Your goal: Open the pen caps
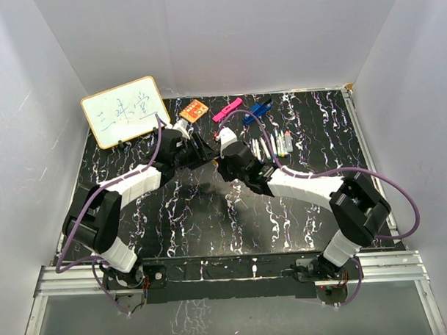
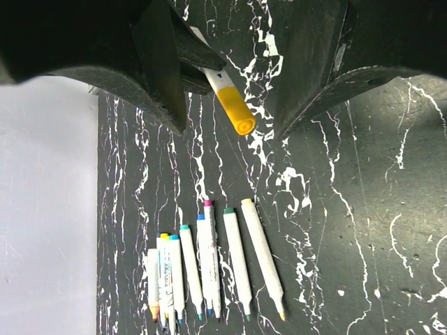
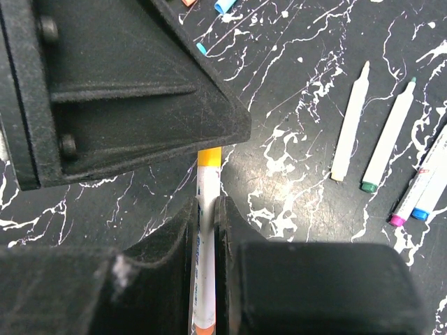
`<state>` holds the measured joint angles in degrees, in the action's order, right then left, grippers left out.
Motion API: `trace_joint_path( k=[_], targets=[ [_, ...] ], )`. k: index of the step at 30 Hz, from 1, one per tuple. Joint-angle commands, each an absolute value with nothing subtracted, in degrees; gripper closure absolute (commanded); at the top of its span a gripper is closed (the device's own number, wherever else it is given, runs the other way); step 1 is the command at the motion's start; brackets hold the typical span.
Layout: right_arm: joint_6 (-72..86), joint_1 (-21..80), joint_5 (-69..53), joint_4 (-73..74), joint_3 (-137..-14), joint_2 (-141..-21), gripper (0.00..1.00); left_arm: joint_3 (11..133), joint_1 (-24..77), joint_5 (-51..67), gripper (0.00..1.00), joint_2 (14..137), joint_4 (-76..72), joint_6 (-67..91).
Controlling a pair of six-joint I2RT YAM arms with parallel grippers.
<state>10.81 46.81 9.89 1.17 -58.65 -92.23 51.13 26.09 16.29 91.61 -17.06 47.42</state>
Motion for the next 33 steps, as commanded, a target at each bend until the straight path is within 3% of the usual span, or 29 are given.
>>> trace_joint_path(
  k=[1,10,15,20,24,26,28,29,30,33],
  targets=[
    [10.7,46.9,10.3,-3.8,-57.7,-88.7,1.0,53.6,27.0,16.7,0.48,91.5,-18.9,48.5],
    [11.0,46.9,9.7,-6.2,-56.8,-87.3,1.0,53.1,27.9,16.6,0.49,92.0,-19.8,49.3],
    [10.7,46.9,9.5,-6.5,-56.8,-87.0,1.0,53.1,28.0,16.8,0.56,92.6,-20.6,49.6],
    [10.5,46.9,9.0,-6.6,-56.7,-86.9,1.0,53.3,28.1,16.7,0.75,92.9,-21.2,50.0],
    [10.5,46.9,8.8,-6.6,-56.5,-87.1,1.0,53.6,28.1,16.9,0.97,93.0,-20.8,50.1],
    [10.5,46.9,8.7,-6.4,-56.6,-87.5,1.0,53.6,28.1,16.8,1.0,93.0,-20.8,50.3],
    [10.8,46.9,8.7,-5.2,-57.4,-88.1,0.78,53.4,28.2,16.8,1.0,92.7,-20.9,50.3],
    [10.8,46.9,8.3,-4.7,-57.6,-88.3,0.57,53.4,28.2,16.7,1.0,92.5,-20.9,50.2],
    [11.1,46.9,8.3,-4.3,-57.8,-88.6,0.45,53.4,28.2,16.7,1.0,92.3,-20.8,50.1],
    [11.5,46.9,8.3,-4.0,-58.0,-89.1,0.35,53.2,28.2,16.6,1.0,91.7,-20.7,49.9]
  ],
)
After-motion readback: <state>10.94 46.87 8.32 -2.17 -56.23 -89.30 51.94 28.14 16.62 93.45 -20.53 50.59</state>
